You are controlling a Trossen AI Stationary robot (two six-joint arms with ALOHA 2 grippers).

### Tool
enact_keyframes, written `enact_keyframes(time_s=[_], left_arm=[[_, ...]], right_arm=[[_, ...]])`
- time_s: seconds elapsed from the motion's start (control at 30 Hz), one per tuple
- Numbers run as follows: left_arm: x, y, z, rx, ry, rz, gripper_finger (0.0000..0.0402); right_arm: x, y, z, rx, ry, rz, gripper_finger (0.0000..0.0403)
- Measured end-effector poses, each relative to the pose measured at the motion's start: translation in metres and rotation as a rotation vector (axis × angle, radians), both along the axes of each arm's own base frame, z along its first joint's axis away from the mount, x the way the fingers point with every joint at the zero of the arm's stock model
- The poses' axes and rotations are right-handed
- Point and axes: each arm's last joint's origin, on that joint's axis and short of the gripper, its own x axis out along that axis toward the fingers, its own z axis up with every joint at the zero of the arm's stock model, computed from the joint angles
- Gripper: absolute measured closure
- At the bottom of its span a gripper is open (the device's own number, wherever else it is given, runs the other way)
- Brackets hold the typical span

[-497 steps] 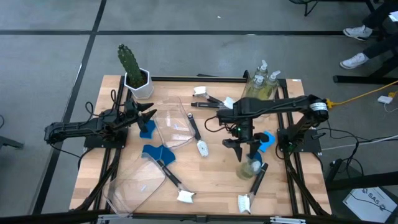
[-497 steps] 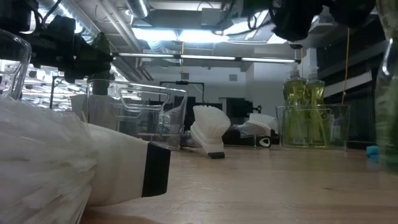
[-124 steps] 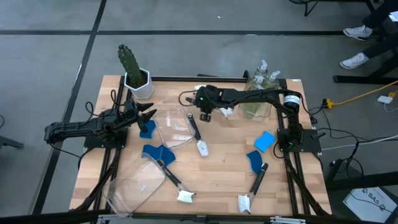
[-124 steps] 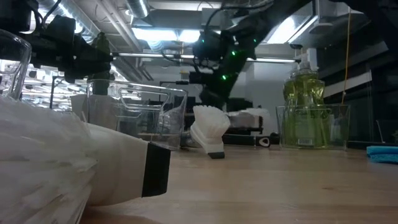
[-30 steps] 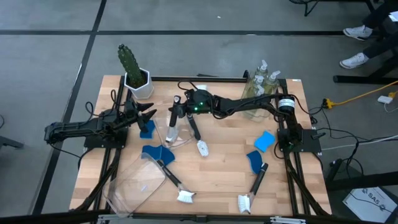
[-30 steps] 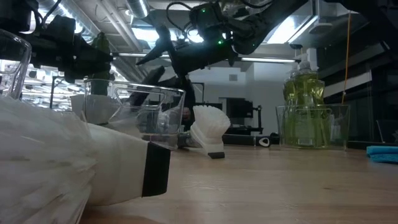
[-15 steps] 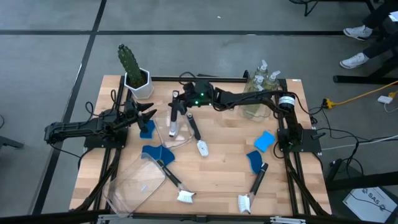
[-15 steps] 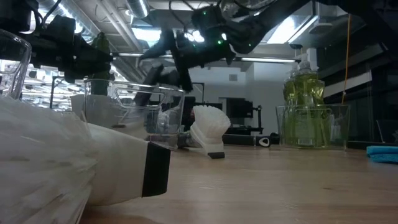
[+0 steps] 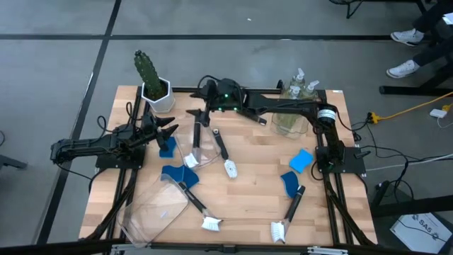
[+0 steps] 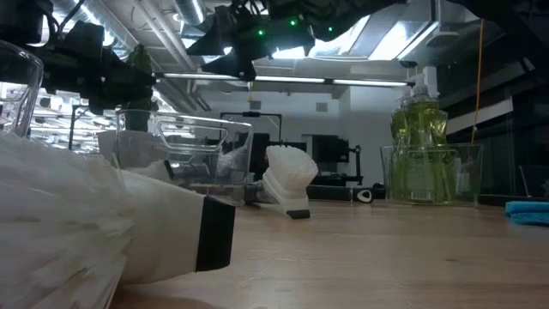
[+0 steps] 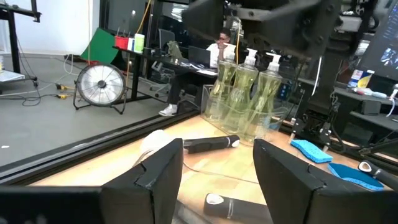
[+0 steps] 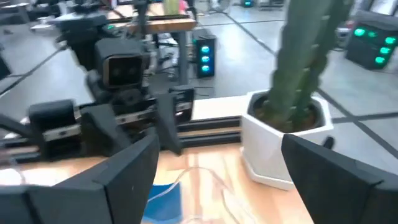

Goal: Pick & Place Kitchen Sink Supplies
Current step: Put the black dish brush into the top left transparent bin

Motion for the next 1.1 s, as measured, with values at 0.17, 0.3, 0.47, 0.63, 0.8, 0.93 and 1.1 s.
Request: enact_keyframes(time_s=[0.17,0.3,0.47,0.63,0.8,0.93,1.1], left_arm=[[0.0,0.0,0.0,0.0,0.0,0.0,0.0212],[0.0,0.0,0.0,0.0,0.0,0.0,0.021],[0.0,0.0,0.0,0.0,0.0,0.0,0.0212],[0.0,0.0,0.0,0.0,0.0,0.0,0.0212],[0.0,0.0,0.0,0.0,0.0,0.0,0.0212],[0.0,0.0,0.0,0.0,0.0,0.0,0.0212],[0.0,0.0,0.0,0.0,0.0,0.0,0.021]], right_arm=[[-0.002,-0.005,0.012,0.084,0.03,-0.056,0.0067],[-0.008,-0.008,0.017,0.125,0.178,-0.102,0.0067],[-0.025,-0.015,0.017,0.086,0.441,-0.248,0.0067],[-0.047,-0.028,0.002,0.045,0.705,-0.336,0.0067],[-0.067,-0.048,-0.024,0.098,0.877,-0.38,0.0067],[-0.076,-0.06,-0.049,0.171,0.925,-0.388,0.0067],[-0.085,-0.063,-0.084,0.221,0.976,-0.404,0.0067]])
